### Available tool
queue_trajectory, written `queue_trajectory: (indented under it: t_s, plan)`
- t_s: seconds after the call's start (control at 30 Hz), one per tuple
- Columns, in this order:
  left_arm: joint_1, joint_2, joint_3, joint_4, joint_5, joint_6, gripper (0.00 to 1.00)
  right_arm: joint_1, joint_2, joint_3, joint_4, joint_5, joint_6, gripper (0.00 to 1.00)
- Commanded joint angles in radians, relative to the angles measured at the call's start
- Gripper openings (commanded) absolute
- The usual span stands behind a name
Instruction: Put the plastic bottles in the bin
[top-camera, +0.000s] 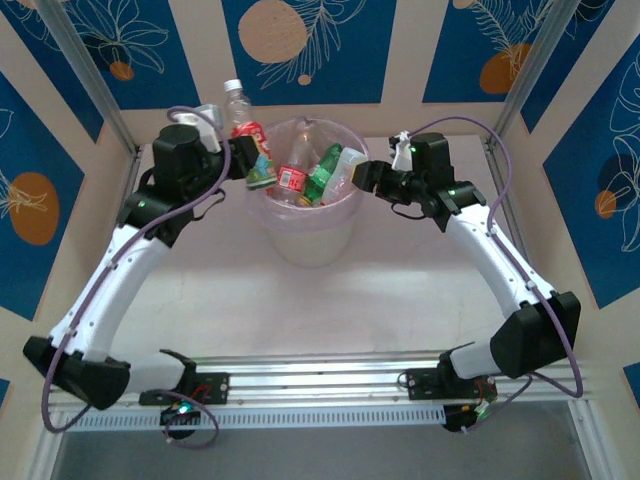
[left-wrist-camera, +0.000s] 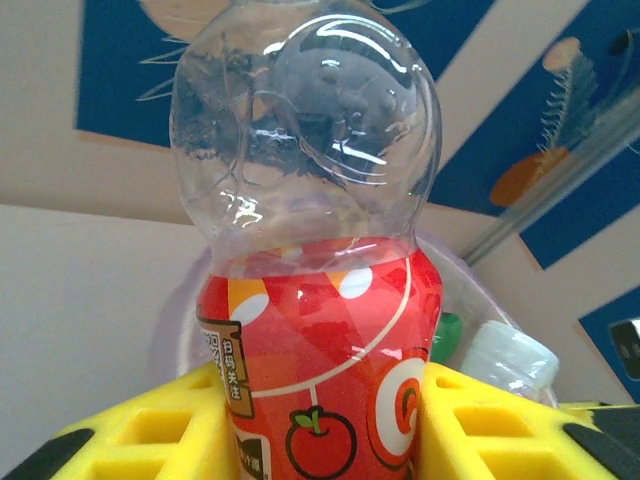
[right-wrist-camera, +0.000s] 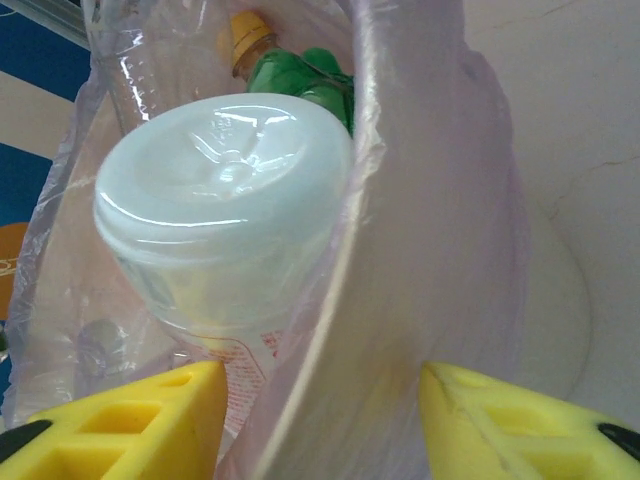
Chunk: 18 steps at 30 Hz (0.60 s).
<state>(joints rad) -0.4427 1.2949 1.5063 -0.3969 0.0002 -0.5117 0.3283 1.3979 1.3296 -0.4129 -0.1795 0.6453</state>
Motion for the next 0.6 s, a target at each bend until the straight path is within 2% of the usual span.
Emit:
queue_trajectory:
  t_s: [0.0,0.17,0.4,0.57]
  plan:
    - [-0.040,0.062,0.098,0.012,0.045,0.071,0.34,0.015,0.006,0.036,-0.025,0.019,-0.023,0.52]
    - [-0.072,0.138,0.144,-0.032,0.047,0.124,0.34,0.036,0.008,0.036,-0.032,0.030,-0.024,0.48]
    - [-0.100,0.168,0.104,-0.010,0.092,0.084,0.33,0.058,0.010,0.040,-0.036,0.047,-0.024,0.46]
    - [-0.119,0.189,0.087,-0.032,0.172,0.125,0.33,0.061,0.012,0.039,-0.036,0.049,-0.024,0.46]
